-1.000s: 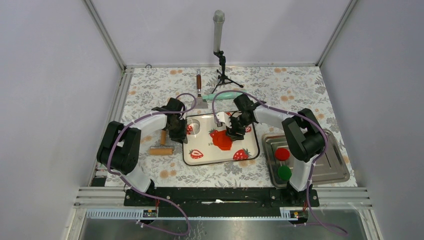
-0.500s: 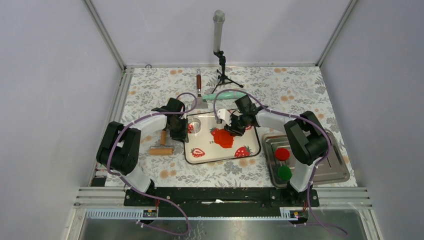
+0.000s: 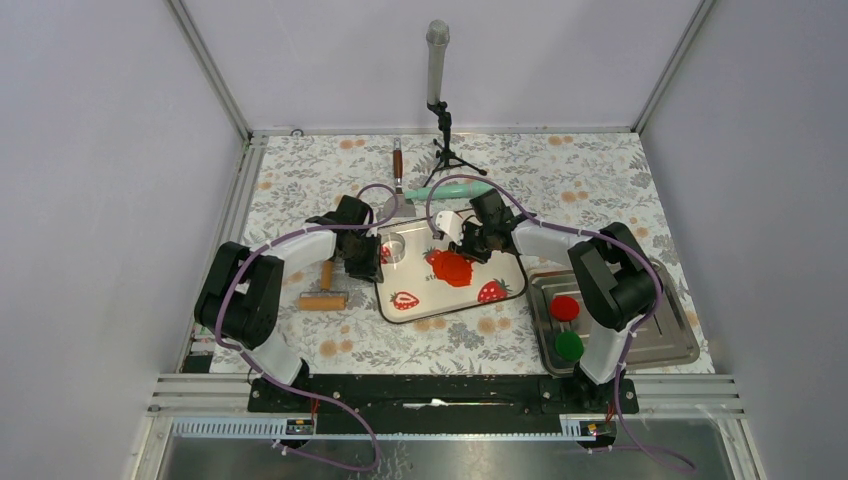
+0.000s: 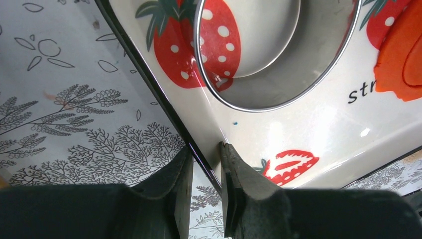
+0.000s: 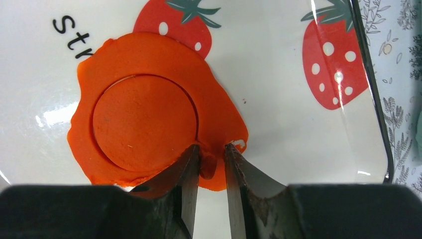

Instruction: Roll out the dumpling wrappers from the dough

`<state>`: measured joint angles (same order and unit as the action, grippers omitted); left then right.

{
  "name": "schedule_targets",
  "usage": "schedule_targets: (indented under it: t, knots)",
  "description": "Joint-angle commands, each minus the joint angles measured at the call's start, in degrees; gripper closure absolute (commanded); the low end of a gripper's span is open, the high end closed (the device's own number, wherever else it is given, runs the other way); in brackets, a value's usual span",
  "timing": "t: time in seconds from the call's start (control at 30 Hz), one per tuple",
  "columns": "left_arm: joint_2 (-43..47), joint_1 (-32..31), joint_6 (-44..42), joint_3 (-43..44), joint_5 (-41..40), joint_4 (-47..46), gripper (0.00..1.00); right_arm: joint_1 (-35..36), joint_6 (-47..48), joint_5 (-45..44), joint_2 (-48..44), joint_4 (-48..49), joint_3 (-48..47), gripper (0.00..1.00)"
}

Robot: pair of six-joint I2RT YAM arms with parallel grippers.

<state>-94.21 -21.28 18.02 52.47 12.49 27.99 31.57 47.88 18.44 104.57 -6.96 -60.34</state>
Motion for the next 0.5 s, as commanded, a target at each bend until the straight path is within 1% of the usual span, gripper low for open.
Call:
schedule_targets:
  t: [0.0, 0.47]
  knots:
    - [-2.2, -1.7, -4.4, -1.3, 0.4, 1.8, 1.00, -0.2, -0.7, -6.1, 1.3, 3.4, -1.2, 0.69]
    - [-2.8, -2.3, -5.1, -1.0, 0.9, 2.1, 1.00, -0.2, -3.2, -6.7, 2.1, 5.1, -4.7, 0.72]
